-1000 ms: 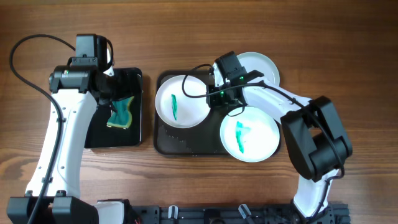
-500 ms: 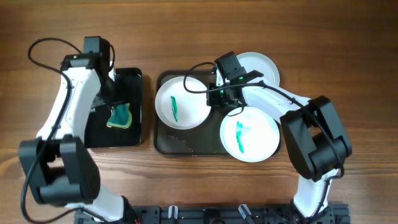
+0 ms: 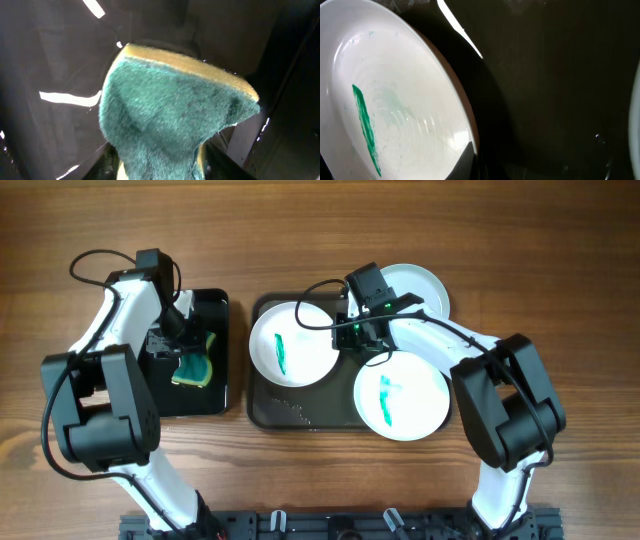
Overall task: Clean dirty plates on tray and stack at the side
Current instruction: 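Scrub the left white plate with the sponge while the right gripper holds it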
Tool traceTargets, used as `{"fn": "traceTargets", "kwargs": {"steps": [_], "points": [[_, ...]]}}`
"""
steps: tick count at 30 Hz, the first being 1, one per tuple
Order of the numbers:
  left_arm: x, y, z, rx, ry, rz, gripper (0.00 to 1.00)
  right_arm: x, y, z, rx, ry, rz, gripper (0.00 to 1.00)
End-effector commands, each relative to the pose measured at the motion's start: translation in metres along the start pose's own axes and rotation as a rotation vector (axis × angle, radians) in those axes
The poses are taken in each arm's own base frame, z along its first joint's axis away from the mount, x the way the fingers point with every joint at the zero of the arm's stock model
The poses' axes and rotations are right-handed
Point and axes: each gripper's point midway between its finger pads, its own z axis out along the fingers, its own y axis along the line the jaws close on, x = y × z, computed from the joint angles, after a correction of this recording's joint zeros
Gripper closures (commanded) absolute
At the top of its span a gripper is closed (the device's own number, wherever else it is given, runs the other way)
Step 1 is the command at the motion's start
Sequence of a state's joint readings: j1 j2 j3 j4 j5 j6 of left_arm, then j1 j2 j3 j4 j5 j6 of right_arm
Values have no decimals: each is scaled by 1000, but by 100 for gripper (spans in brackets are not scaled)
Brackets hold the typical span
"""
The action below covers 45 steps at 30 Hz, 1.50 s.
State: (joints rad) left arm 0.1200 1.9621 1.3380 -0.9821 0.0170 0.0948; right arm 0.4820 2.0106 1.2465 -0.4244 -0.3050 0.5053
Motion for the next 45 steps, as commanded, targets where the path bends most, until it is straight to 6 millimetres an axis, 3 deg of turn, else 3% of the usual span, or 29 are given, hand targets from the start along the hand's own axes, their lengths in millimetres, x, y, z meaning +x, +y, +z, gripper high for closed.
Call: {"fn": "traceTargets", "kwargs": {"steps": [1,2,4,5,7,12,15,21,24,26,29,32,37,38,40,42,45], "points": [[5,-3,9,20,23,32,82,-2,-4,6,20,-6,16,96],[4,-3,9,21,18,32,96,-3,-3,6,19,-8,16,95],[1,-10,9,58,9,32,96,-3,-3,6,18,-10,15,95],[-3,-26,6,151,-9,29,96,-4,-3,6,16,-12,15,96],[-9,-29,-3,169,-24,-17,96,-4,-3,6,16,-13,17,96],[-32,-32,-69,173,-119,-91,96,-4,-2,6,14,-14,18,96],[-33,-58,-88,184,-156,-97,96,-4,-2,6,14,-15,24,96],[-32,-150,-82,226,-172,-111,96,-4,-3,6,16,-12,44,96],[-22,-187,-53,209,-121,-102,96,-4,-3,6,16,-12,44,96],[-16,-190,-25,118,-84,-124,96,-3,-3,6,17,-11,44,96],[-18,-170,3,-50,-93,-237,96,-3,-3,6,18,-9,45,96],[-20,-159,7,-113,-110,-262,96,-3,-3,6,18,-9,45,96],[1,-150,10,-159,-33,-243,96,3,-15,4,49,22,153,96],[5,-157,11,-121,-2,-183,96,4,-19,3,55,28,161,96],[23,-211,8,195,117,103,96,4,-19,3,57,29,161,96],[33,-243,-3,408,151,245,96,4,-19,3,57,29,162,96],[9,-243,-1,392,51,252,96,5,-20,3,58,31,160,96]]}}
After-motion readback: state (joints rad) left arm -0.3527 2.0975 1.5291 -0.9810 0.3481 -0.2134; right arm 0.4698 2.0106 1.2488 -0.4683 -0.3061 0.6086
